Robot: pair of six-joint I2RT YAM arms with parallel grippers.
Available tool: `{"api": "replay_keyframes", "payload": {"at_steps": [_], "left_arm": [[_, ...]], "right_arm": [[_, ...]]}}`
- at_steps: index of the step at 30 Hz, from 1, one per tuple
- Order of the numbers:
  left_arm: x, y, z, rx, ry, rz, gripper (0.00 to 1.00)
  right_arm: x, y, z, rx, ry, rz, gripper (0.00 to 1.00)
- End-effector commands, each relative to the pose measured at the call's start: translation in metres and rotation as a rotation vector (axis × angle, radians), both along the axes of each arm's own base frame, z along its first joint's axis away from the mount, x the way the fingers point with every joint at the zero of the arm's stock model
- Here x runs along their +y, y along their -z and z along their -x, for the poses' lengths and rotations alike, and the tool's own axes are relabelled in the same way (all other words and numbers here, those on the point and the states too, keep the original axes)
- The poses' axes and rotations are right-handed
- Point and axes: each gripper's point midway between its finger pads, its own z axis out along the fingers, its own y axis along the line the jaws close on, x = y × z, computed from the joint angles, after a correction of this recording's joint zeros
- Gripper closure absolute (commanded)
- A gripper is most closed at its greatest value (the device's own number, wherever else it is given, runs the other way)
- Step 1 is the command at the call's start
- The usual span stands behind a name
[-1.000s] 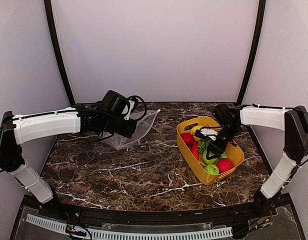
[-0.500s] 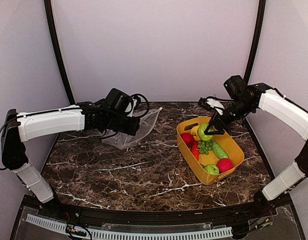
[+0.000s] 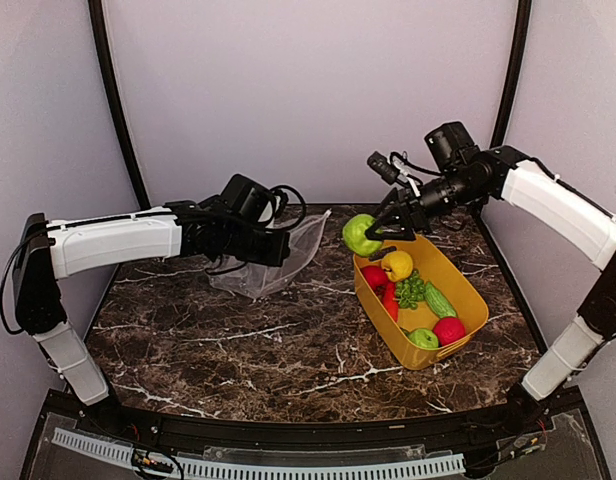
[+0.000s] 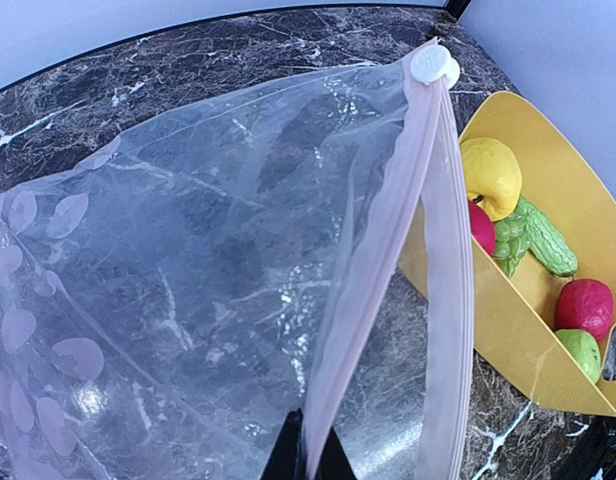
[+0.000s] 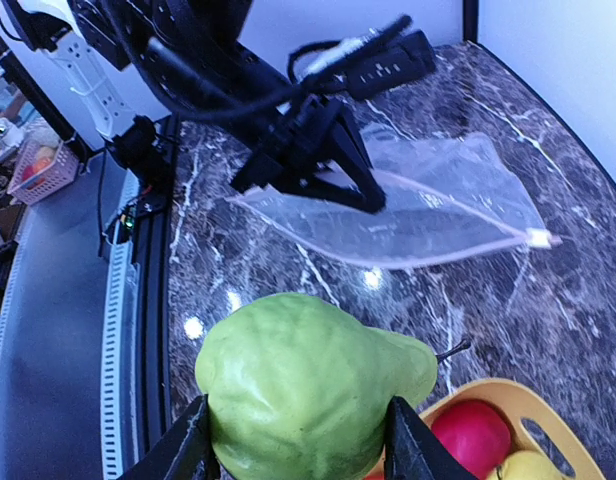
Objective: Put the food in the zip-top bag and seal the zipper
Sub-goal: Place the fake fruit in the zipper food storage bag.
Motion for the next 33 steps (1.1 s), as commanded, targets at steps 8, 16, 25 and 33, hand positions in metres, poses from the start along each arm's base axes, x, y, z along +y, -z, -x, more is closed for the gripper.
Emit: {"api": "replay_keyframes", "payload": {"at_steps": [8,16,25,33], "left_arm": [[-0.009,-0.048,0.010,-0.033,0.004,0.147,0.98],[-0.005,-0.080,0.022,-0.067,0.010,0.220,0.98],[0.003,-0.091,0.029,-0.088,0.003,0.248,0.98],[-0.005,-0.083,0.028,-0.063,0.012,0.266,0.98]], "right_arm": [[0.084,-0.041,-0.016,0.093,-0.144,-0.235,0.60],[0.112,-0.003,-0.034,0.229,-0.145,-0.214,0.61],[0.111,0.023,-0.067,0.172,0.050,-0.101,0.61],[0.140,0.024,-0.054,0.077,0.057,-0.012,0.41]]}}
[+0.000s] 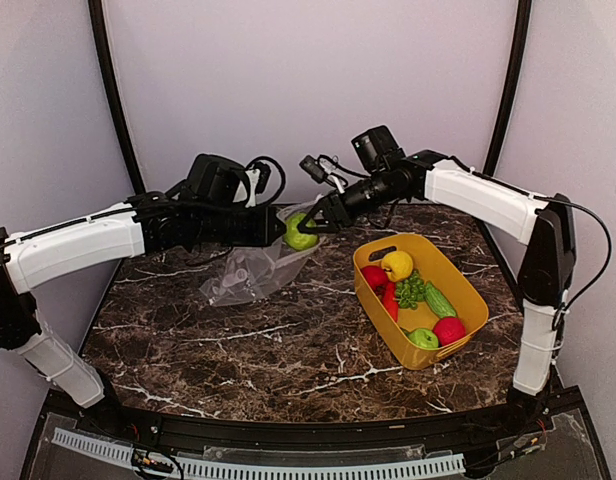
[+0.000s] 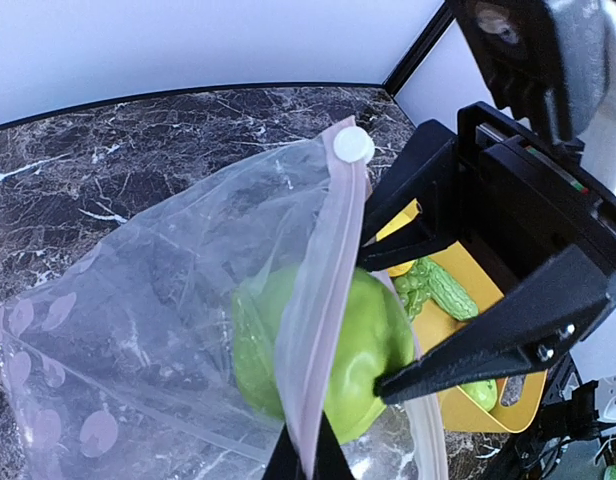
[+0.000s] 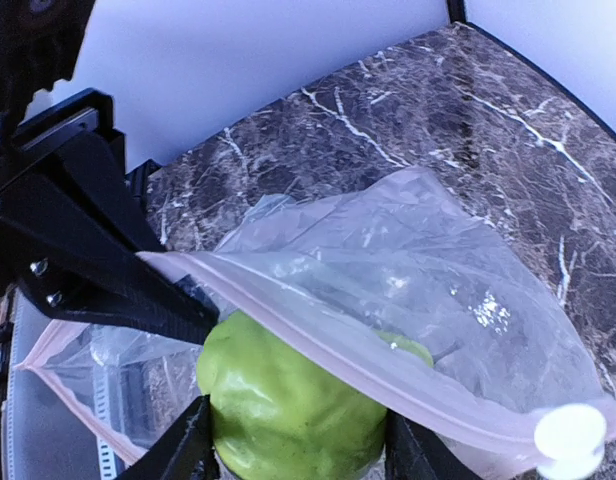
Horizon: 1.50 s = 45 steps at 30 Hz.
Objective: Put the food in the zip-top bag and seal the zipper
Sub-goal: Place the fake fruit in the zipper food storage bag, then pick up the fake fruit from the bin.
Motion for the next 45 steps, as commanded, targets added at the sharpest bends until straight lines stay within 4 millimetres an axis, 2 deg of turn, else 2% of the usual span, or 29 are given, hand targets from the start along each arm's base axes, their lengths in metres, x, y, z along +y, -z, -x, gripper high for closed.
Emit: {"api": "replay_keyframes", "payload": {"at_steps": [1,5,11,15,23,27,30,34,37,42,45], "left_arm": [[-0.003,-0.004,0.004,-0.004,0.012,0.028,0.98],[0.007,0.004,0.003,0.006,-0.025,-0.028,0.98],[0.016,0.012,0.002,0.000,-0.051,-0.066,0.98],[0.016,0.017,0.000,0.000,-0.052,-0.081,0.98],[0.017,0.016,-0.002,-0.014,-0.046,-0.108,0.98],[0.019,0.018,-0.002,-0.016,-0.045,-0.120,0.98],[0.020,0.019,-0.001,-0.020,-0.046,-0.122,0.98],[0.021,0.023,-0.001,-0.022,-0.046,-0.121,0.98],[0.018,0.028,0.000,-0.015,-0.031,-0.122,0.98],[0.016,0.032,0.004,0.010,-0.017,-0.116,0.98],[0.015,0.033,0.005,0.017,-0.017,-0.107,0.98]], "right_arm": [[0.022,-0.012,0.008,-0.086,-0.013,0.030,0.39],[0.015,-0.040,0.016,-0.153,-0.014,0.009,0.32],[-0.019,-0.076,0.035,-0.286,-0.015,-0.014,0.31],[-0.051,-0.078,0.041,-0.368,0.015,0.002,0.32],[-0.134,-0.038,0.018,-0.369,0.175,0.137,0.35],[-0.177,-0.008,0.007,-0.350,0.271,0.244,0.34],[-0.200,0.016,0.007,-0.295,0.322,0.289,0.34],[-0.218,0.040,0.007,-0.257,0.362,0.345,0.34],[-0.222,0.054,0.007,-0.221,0.378,0.359,0.33],[-0.233,0.076,-0.014,-0.184,0.445,0.430,0.32],[-0.235,0.079,-0.026,-0.181,0.463,0.423,0.30]]}}
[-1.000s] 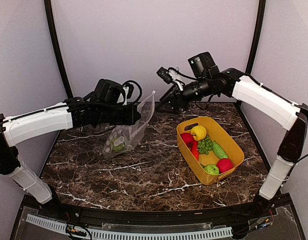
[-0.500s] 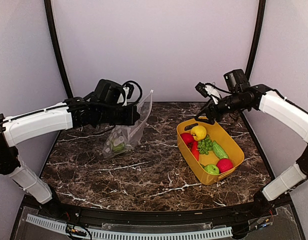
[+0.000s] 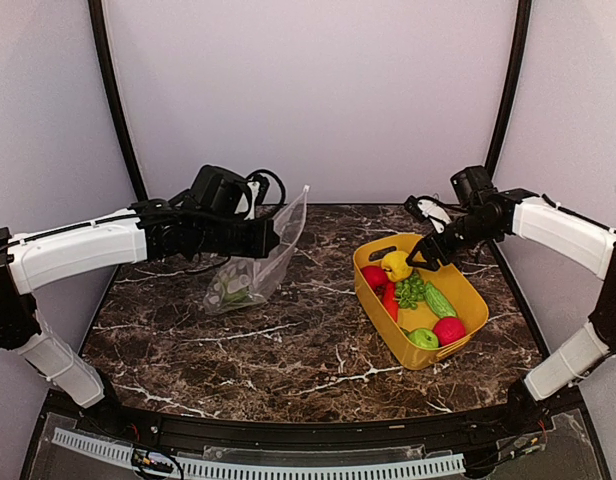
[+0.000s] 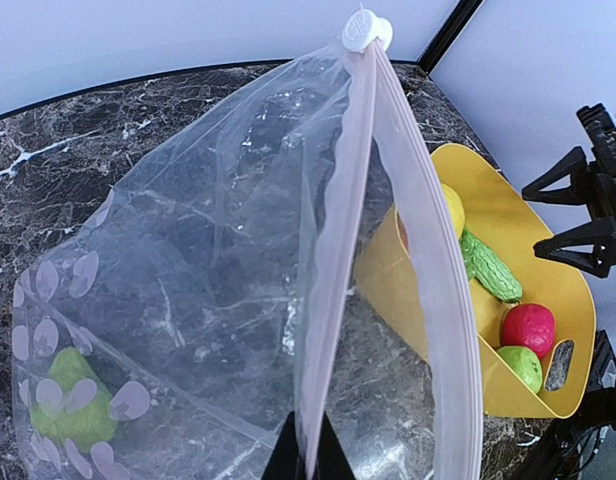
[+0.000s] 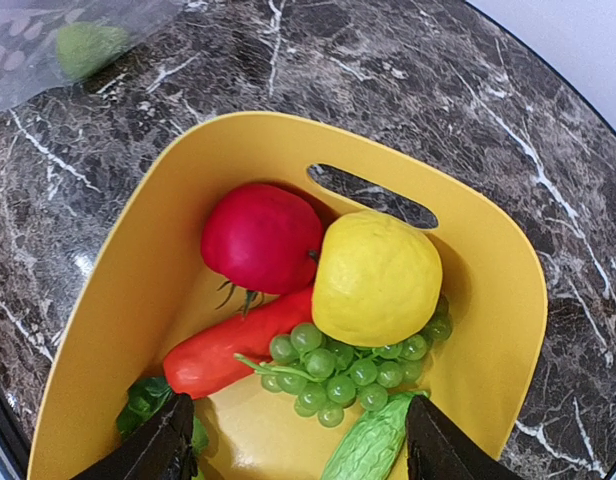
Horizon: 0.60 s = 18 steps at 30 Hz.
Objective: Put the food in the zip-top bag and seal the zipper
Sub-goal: Pick up the fake fruit from the bin.
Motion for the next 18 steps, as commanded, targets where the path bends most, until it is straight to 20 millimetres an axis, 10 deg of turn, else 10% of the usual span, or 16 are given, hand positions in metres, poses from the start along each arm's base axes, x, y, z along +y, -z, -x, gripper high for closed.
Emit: {"api": "replay_keyframes", "payload": {"at_steps": [1,18], "left_arm": [[-0.001,0.005,0.006,0.020,0.017,0.005,0.98],[0.003,0.000,0.014,0.027,0.035,0.005,0.96]], "right_arm": [[-0.008,0.005,-0.029,-0.025,0.070,0.008,0.29],[0.005,0.062,-0.079,0.170,0.143,0.040,0.27]]}}
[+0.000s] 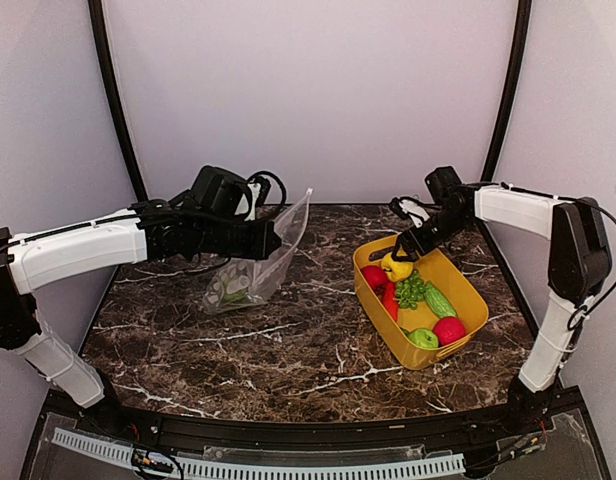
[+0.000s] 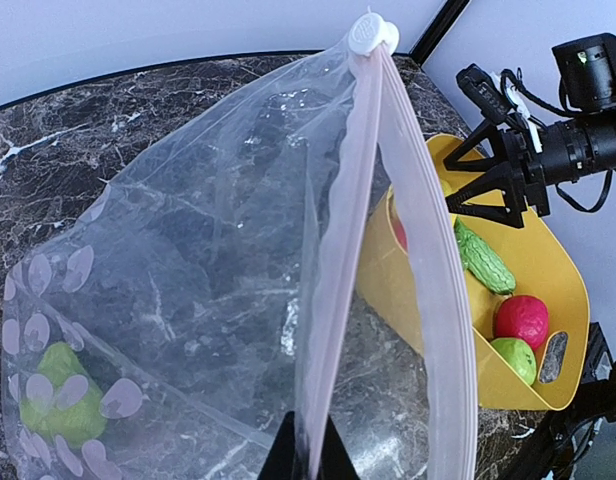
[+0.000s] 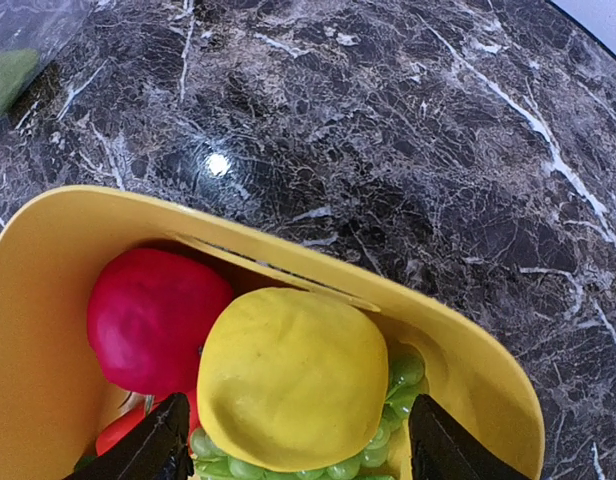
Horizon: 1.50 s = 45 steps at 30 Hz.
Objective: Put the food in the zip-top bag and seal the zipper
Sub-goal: Pick up the fake fruit from the bin.
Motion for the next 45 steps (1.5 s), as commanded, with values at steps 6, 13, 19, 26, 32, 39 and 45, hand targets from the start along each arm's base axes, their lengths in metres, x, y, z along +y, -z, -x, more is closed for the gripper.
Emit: {"api": "replay_keyframes", "payload": {"at_steps": [6,13,19,26,32,39,45], "left_arm": [[0.005,0.003,0.012,0.023,0.022,-0.003,0.96],[0.005,0.006,0.012,0.025,0.023,-0.005,0.96],[0.004,0.008,0.013,0.030,0.026,-0.005,0.96],[0.002,0.007,0.012,0.034,0.029,0.008,0.95],[-0.001,0.010,0.010,0.037,0.031,0.009,0.95],[-0.007,0.012,0.005,0.036,0.035,0.002,0.95],[-0.017,0.012,0.000,0.045,0.046,0.011,0.96]], "right_arm": [[0.002,0.019,-0.012,0.086,0.040,0.009,0.25],[0.005,0.029,-0.008,0.133,0.032,0.002,0.24],[0.003,0.026,-0.003,0.133,0.027,0.002,0.29],[-0.002,-0.006,0.001,0.046,0.021,0.000,0.40],[-0.007,-0.044,0.012,-0.053,0.008,-0.010,0.43],[-0.002,-0.099,0.033,-0.172,-0.063,-0.089,0.44],[0.023,-0.167,0.057,-0.273,-0.178,-0.301,0.46]]}}
